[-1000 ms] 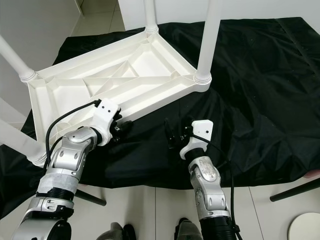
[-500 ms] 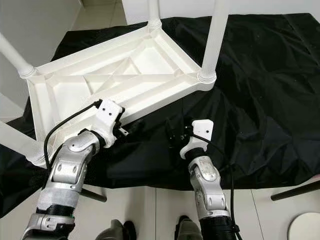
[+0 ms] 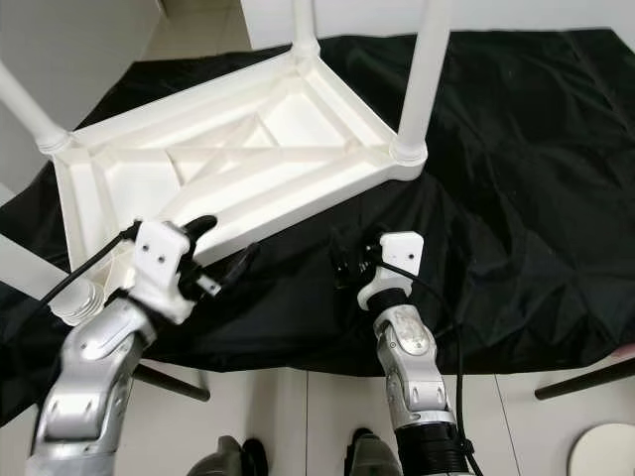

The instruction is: Building children table

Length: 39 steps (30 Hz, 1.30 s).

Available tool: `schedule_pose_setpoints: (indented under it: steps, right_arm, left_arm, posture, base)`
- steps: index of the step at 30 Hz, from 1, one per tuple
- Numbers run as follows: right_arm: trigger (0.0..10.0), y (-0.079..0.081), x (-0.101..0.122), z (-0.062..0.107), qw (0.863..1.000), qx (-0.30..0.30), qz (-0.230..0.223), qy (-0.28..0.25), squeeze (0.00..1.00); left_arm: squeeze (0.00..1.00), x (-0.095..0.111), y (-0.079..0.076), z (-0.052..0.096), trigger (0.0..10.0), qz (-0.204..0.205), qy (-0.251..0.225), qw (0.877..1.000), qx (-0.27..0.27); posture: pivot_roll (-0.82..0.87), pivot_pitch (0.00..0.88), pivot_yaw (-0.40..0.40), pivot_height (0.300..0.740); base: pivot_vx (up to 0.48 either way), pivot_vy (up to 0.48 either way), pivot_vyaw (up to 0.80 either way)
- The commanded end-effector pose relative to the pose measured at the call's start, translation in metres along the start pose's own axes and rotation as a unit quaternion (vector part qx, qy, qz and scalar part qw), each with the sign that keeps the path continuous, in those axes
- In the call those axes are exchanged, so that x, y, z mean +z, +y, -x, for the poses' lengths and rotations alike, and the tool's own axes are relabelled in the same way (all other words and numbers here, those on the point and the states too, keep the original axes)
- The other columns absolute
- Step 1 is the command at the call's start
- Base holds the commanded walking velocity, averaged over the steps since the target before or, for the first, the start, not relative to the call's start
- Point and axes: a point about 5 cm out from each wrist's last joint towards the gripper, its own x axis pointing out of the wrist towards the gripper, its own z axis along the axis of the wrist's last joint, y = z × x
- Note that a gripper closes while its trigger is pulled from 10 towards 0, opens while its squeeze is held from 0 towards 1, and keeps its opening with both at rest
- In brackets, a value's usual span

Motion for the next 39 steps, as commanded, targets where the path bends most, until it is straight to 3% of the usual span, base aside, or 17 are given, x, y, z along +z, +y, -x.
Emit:
schedule_pose_setpoints:
  steps: [1, 5, 7, 8, 9, 13, 17, 27, 30, 34, 39]
  right_arm:
    - [10.0, 0.001, -0.002, 0.000, 1.000, 0.002, -0.003, 0.002, 0.00]
    - [10.0, -0.001, -0.002, -0.002, 1.000, 0.005, -0.002, 0.002, 0.00]
    - [10.0, -0.001, -0.001, -0.007, 1.000, 0.011, 0.000, 0.000, 0.00]
    - [10.0, -0.001, -0.001, -0.007, 1.000, 0.011, 0.000, 0.000, 0.00]
    - [10.0, -0.001, -0.001, -0.009, 1.000, 0.014, 0.001, 0.000, 0.00]
    - [10.0, -0.003, 0.000, -0.016, 1.000, 0.022, 0.002, -0.001, 0.00]
    - [10.0, -0.002, 0.000, -0.020, 1.000, 0.028, 0.002, -0.002, 0.00]
    - [10.0, -0.002, 0.000, -0.027, 0.999, 0.039, 0.001, -0.004, 0.00]
    - [10.0, -0.002, -0.001, -0.028, 0.999, 0.040, 0.001, -0.004, 0.00]
    - [10.0, -0.001, -0.002, -0.028, 0.999, 0.043, 0.000, -0.004, 0.00]
    - [10.0, 0.001, -0.003, -0.029, 0.999, 0.047, -0.001, -0.005, 0.00]
  left_arm:
    - [0.00, 0.002, 0.002, 0.008, 10.0, 0.000, 0.001, 1.000, -0.012]
    - [0.00, 0.005, 0.003, 0.024, 10.0, -0.001, 0.000, 1.000, -0.019]
    - [0.00, 0.004, 0.004, 0.046, 10.0, -0.045, 0.028, 0.998, -0.045]
    - [0.00, 0.004, 0.004, 0.046, 10.0, -0.045, 0.028, 0.998, -0.045]
    - [0.00, 0.003, 0.006, 0.057, 10.0, -0.066, 0.050, 0.995, -0.063]
    - [0.00, 0.000, 0.024, 0.086, 10.0, -0.085, 0.117, 0.987, -0.070]
    - [0.00, -0.001, 0.037, 0.100, 10.0, -0.100, 0.147, 0.983, -0.054]
    - [0.00, 0.004, 0.082, 0.161, 10.0, -0.119, 0.270, 0.955, -0.011]
    - [0.00, 0.005, 0.087, 0.164, 10.0, -0.128, 0.276, 0.953, -0.005]
    - [0.00, 0.009, 0.107, 0.169, 10.0, -0.166, 0.283, 0.944, 0.044]
    - [0.00, 0.017, 0.127, 0.159, 10.0, -0.205, 0.243, 0.942, 0.107]
  posture:
    - [-0.02, 0.176, 0.102, 0.740]
    - [0.00, 0.169, 0.080, 0.740]
    - [0.00, 0.166, 0.073, 0.740]
    - [0.00, 0.166, 0.073, 0.740]
    - [0.01, 0.162, 0.063, 0.740]
    - [0.04, 0.153, 0.030, 0.740]
    - [0.05, 0.147, 0.017, 0.740]
    - [0.07, 0.132, -0.002, 0.740]
    - [0.07, 0.132, -0.003, 0.740]
    - [0.07, 0.129, -0.001, 0.740]
    - [0.06, 0.120, 0.008, 0.740]
  base:
    - [0.000, 0.000, 0.00]
    - [0.000, 0.000, 0.00]
    - [0.000, 0.000, 0.00]
    - [0.000, 0.000, 0.00]
    - [0.000, 0.000, 0.00]
    - [0.000, 0.000, 0.00]
    - [0.000, 0.000, 0.00]
    - [0.000, 0.000, 0.00]
    - [0.000, 0.000, 0.00]
    - [0.000, 0.000, 0.00]
    - [0.000, 0.000, 0.00]
